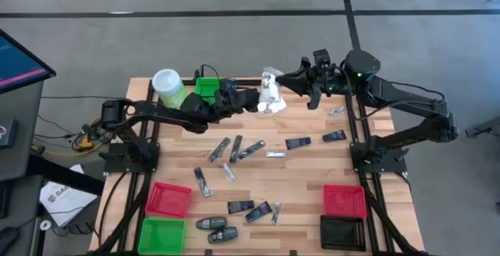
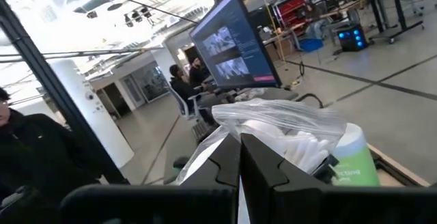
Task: Pick & Place Travel size toiletries
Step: Put the cotton pack into the right red bin
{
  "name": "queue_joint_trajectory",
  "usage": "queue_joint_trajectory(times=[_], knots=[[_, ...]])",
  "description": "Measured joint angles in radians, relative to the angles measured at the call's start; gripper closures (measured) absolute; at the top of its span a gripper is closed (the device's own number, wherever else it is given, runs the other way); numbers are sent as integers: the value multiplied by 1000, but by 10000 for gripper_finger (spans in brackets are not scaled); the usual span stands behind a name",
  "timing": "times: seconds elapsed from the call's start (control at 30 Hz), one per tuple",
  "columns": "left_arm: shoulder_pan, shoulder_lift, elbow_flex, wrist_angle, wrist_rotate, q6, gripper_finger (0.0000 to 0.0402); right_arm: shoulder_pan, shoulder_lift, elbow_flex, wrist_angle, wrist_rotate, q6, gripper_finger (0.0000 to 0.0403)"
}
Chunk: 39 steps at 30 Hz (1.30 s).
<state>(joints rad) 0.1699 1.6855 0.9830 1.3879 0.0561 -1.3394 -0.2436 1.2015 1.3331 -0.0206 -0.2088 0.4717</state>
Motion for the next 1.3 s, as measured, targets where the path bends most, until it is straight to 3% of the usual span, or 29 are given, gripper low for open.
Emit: queue_joint_trajectory(times=[0.4,1.0,1.3], knots=[[-13,0,38,-20,36,52,181,-6,53,-2,1,0,-8,403],[-18,0,37,-19,46,98,224,-37,14,1,-34,-8,-11,403],[-49,0,37,-20,94,101,209,-32,-4,1,8,-2,-22,403]])
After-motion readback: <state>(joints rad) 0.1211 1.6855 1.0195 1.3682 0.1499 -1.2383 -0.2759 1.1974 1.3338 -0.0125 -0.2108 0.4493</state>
